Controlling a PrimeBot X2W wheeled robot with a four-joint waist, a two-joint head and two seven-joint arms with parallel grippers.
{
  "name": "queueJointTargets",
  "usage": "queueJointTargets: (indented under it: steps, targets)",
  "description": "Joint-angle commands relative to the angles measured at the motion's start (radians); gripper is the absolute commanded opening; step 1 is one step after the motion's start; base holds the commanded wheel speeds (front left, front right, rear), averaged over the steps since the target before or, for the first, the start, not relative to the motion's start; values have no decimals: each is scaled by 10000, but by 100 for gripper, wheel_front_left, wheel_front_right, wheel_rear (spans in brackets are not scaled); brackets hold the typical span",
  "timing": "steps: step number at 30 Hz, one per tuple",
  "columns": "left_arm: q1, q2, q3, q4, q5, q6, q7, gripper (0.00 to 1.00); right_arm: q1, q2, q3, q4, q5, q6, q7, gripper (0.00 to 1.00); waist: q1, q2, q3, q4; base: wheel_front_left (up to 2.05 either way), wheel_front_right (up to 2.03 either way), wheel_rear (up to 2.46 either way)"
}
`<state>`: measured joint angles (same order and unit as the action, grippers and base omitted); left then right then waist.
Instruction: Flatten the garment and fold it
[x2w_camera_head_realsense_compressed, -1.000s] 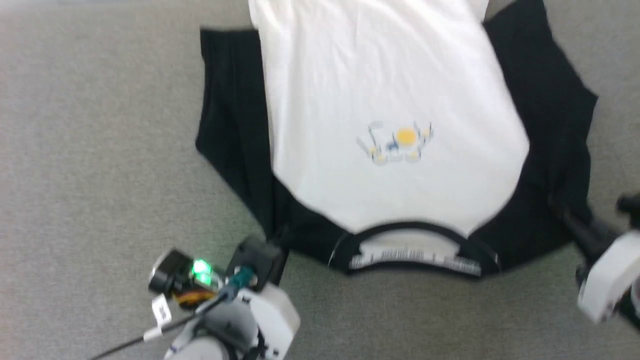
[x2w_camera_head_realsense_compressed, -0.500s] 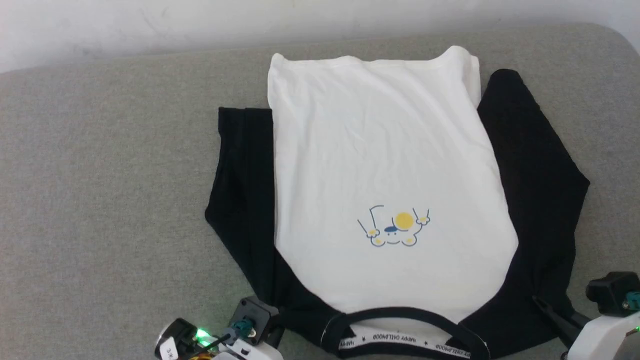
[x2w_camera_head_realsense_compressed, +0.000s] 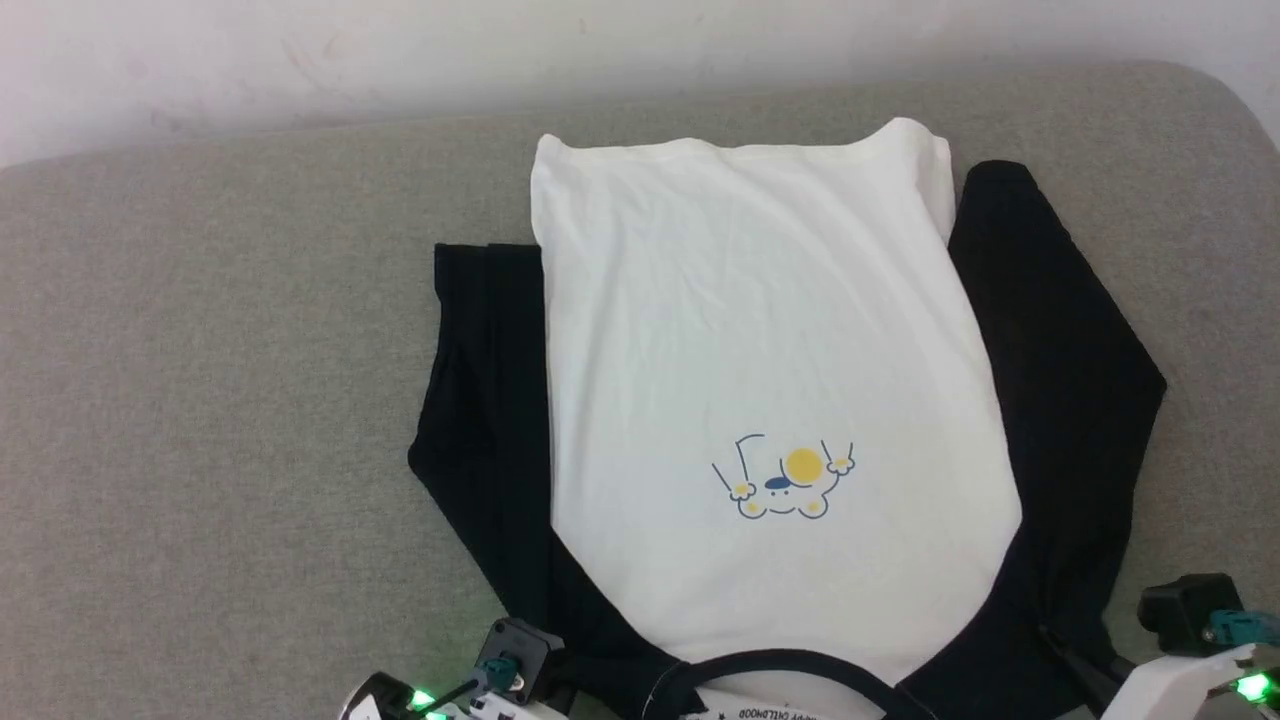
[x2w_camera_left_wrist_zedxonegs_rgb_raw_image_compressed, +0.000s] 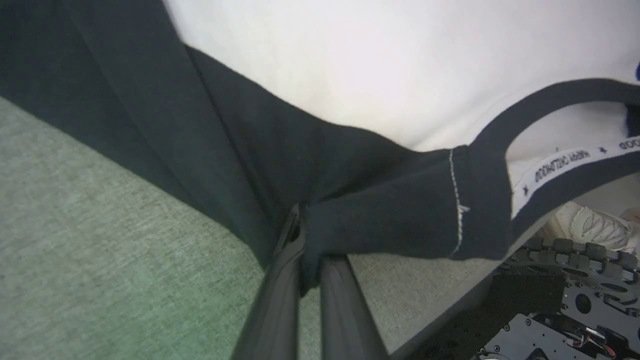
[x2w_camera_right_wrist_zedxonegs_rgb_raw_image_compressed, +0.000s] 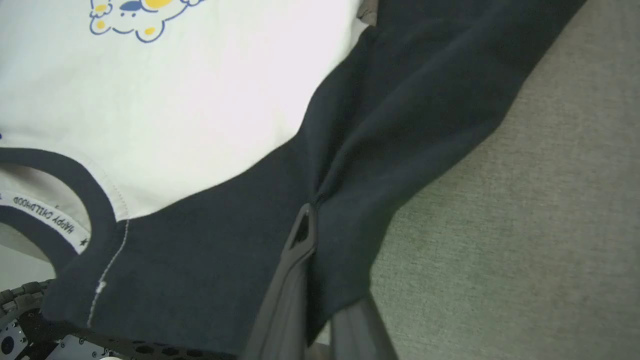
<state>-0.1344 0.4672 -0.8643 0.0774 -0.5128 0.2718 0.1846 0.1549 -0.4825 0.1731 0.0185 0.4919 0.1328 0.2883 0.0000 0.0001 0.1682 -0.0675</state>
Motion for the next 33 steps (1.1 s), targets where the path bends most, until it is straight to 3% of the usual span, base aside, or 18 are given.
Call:
queueJointTargets:
  steps: [1,4,6,7,8,9,10,15,20,24,27,30,33]
  targets:
    - [-79,-134,-30,345,-135,-115,-80,0,-140,157,34,185,-58,-21,-97,0,0,-1,-34,9,0,0,0]
    - [-233,-497,17,949,-283,-235,-341,1,-310,358,90,653,-93,-21,-288,2,0,-1,-34,26,0,0,0]
    - [-365,-704,16,1374,-335,-334,-491,40,-454,458,150,1015,-125,-21,-409,12,0,-1,-27,31,0,0,0]
    - [-424,-812,32,1580,-377,-375,-568,46,-532,489,194,1178,-158,-21,-467,31,0,-1,-24,36,0,0,0]
    - [-479,-906,35,1776,-405,-419,-641,62,-608,530,217,1338,-179,-21,-536,49,0,-1,-24,39,0,0,0]
    - [-527,-987,38,1955,-432,-460,-706,85,-675,564,240,1482,-192,-21,-605,100,0,-1,-27,43,0,0,0]
    - [-556,-1077,57,2108,-471,-475,-777,100,-732,584,267,1606,-202,-21,-663,100,0,-1,-31,46,0,0,0]
    - [-470,-1366,365,2243,-808,-377,-1206,100,-806,640,223,1770,64,-21,-826,100,0,-1,-21,73,0,0,0]
    - [198,-1337,1135,975,-1487,71,-1719,100,-173,533,-677,860,682,-21,-452,100,0,-1,-29,139,0,0,0]
    - [937,-952,1850,-709,-1772,767,-2078,100,628,690,-2321,-420,529,-21,-251,100,0,-1,-43,149,0,0,0]
    - [1331,-543,2314,-1925,-1630,1405,-2294,100,991,1161,-3564,-1490,-33,-21,-283,100,0,-1,-51,132,0,0,0]
    - [1533,-218,2662,-2926,-1219,2049,-2567,100,1082,1729,-4228,-2524,-764,-21,-387,100,0,-1,-81,113,0,0,0]
    - [1481,-267,3076,-3527,-641,2653,-3394,100,956,2279,-4363,-3294,-1462,-21,-715,100,0,-1,-119,109,0,0,0]
